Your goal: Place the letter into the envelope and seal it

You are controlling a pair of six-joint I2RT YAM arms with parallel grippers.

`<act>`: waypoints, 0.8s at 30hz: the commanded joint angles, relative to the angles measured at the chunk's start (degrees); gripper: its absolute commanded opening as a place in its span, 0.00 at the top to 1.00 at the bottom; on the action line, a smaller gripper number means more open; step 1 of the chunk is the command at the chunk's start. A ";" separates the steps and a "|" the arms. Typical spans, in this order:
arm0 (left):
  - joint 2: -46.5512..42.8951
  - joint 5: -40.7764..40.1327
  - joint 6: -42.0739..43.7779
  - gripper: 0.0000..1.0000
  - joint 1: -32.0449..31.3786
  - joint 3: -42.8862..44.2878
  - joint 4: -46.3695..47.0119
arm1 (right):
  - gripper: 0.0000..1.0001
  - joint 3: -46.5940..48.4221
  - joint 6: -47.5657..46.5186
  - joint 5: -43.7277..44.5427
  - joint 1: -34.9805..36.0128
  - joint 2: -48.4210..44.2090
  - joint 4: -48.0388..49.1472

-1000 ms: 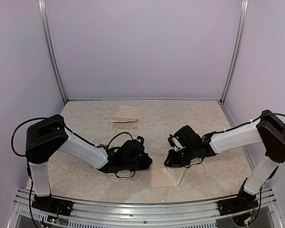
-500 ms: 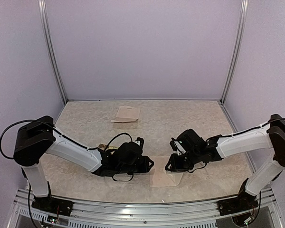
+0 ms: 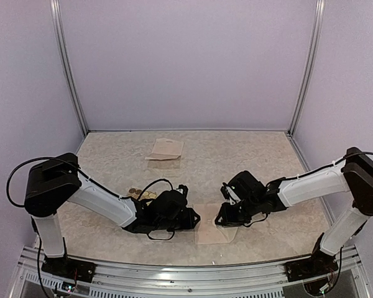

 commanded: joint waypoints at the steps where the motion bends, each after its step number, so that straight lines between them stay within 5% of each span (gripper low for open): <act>1: 1.62 0.95 -0.61 0.75 -0.33 0.04 1.30 | 0.75 1.18 -0.08 0.09 0.76 1.89 -0.04; 24: 2.56 1.33 -0.95 0.79 -0.47 0.79 1.65 | 0.83 5.14 -0.63 -0.71 1.94 5.72 0.45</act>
